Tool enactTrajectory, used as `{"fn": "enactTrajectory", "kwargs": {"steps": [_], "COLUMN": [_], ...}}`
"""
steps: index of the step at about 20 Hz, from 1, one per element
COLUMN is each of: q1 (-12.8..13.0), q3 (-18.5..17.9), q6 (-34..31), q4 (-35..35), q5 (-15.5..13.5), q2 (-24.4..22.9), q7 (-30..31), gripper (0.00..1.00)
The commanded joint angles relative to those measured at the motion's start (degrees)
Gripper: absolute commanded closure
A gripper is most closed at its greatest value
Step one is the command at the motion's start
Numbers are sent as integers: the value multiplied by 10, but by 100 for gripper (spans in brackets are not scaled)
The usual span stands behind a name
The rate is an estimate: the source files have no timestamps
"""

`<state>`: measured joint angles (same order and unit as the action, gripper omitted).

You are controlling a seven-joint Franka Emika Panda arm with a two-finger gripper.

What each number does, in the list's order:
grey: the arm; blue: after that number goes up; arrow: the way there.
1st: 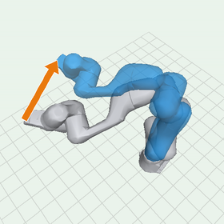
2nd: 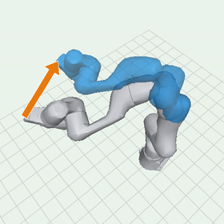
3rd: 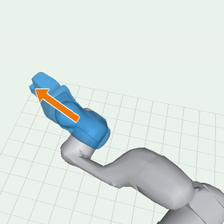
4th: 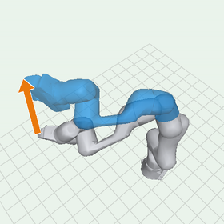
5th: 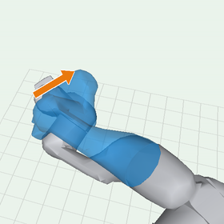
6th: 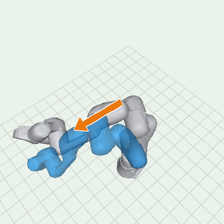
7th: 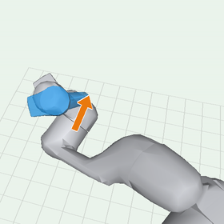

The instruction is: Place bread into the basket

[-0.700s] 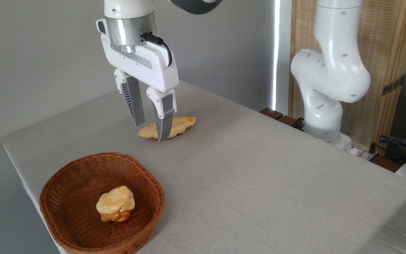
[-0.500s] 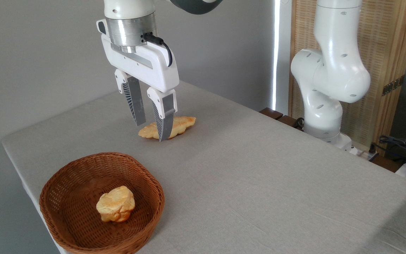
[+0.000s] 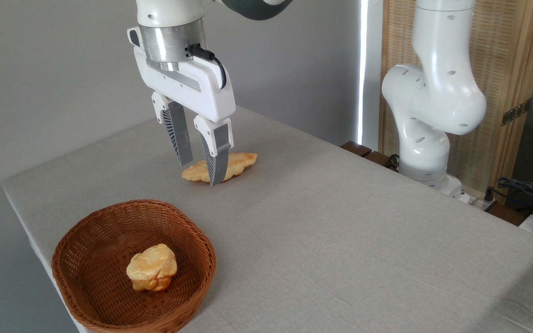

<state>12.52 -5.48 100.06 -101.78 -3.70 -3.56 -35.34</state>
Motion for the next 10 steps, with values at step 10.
{"fn": "enactTrajectory", "kwargs": {"steps": [10], "q1": [90], "q3": [3], "q6": [57], "q4": [-88], "q5": [4], "q2": [-29], "q7": [7], "gripper": [0]}}
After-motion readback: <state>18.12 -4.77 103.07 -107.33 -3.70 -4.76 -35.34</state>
